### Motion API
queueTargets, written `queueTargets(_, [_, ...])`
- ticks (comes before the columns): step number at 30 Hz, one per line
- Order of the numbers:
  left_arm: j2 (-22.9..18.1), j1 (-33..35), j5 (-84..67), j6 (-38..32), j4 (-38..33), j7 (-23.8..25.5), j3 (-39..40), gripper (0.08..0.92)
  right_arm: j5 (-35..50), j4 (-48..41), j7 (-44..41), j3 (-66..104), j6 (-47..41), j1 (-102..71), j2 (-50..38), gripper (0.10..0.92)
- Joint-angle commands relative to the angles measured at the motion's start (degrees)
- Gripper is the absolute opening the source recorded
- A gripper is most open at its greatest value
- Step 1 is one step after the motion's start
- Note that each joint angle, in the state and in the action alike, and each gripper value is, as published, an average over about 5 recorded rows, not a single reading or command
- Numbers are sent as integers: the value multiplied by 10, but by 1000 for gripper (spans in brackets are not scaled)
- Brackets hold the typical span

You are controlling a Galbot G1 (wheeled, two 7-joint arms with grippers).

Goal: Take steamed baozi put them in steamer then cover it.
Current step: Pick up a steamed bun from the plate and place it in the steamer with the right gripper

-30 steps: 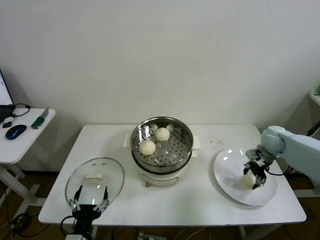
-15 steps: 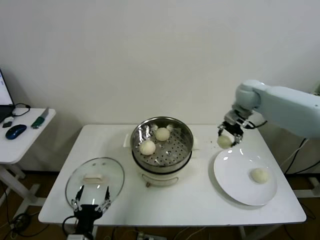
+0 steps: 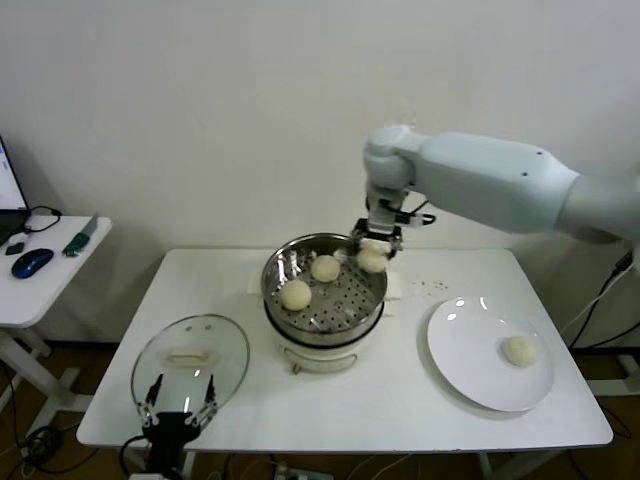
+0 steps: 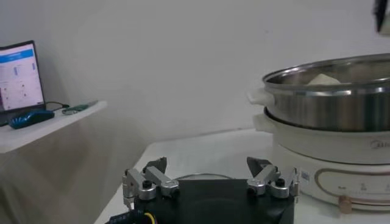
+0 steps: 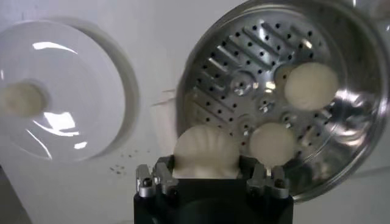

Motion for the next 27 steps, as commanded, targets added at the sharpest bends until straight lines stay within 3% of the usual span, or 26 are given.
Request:
queueTargets(1, [1, 2, -3, -1, 1, 0, -3, 823, 26, 5, -9, -2, 20, -17, 100, 696])
queueTargets(21, [14, 9, -10, -8, 16, 1, -7, 823, 38, -4, -18, -43, 11, -67, 118, 697])
queueTargets(27, [14, 9, -9, -8, 15, 1, -7, 823, 25, -7, -14, -39, 9, -73, 111, 737])
